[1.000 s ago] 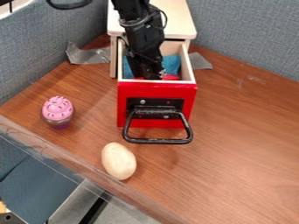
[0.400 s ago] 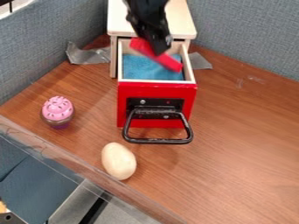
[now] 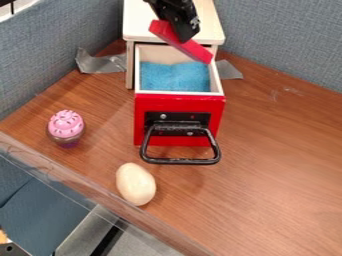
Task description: Take off the red box from the drawer to the table
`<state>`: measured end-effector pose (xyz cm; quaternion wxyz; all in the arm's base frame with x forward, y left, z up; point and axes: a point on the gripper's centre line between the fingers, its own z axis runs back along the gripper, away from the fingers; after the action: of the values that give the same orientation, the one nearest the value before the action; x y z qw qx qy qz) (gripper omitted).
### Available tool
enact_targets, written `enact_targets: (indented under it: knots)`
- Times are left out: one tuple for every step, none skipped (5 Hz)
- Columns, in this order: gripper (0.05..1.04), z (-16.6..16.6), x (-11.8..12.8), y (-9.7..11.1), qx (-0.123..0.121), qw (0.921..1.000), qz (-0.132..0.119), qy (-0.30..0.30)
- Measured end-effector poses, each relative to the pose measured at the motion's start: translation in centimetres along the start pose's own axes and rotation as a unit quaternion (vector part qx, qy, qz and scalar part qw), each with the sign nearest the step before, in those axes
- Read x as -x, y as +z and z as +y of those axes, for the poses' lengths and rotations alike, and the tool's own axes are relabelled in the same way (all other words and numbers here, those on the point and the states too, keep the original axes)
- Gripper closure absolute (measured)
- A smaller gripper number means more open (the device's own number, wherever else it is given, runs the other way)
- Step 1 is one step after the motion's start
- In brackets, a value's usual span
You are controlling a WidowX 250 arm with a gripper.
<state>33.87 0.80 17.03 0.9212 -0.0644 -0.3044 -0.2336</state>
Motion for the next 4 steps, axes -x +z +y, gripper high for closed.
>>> enact_targets:
  knots:
    - [0.566, -1.0, -0.3, 0.5, 0.008, 0.9998, -0.012, -0.011]
    - [0.566, -1.9, -0.2, 0.6, 0.022, 0.9993, -0.020, -0.021]
    - [0.567, -4.2, 0.4, 0.0, 0.056, 0.9976, -0.016, -0.038]
    - [0.567, -6.4, 1.2, -0.3, 0.068, 0.9955, -0.009, -0.065]
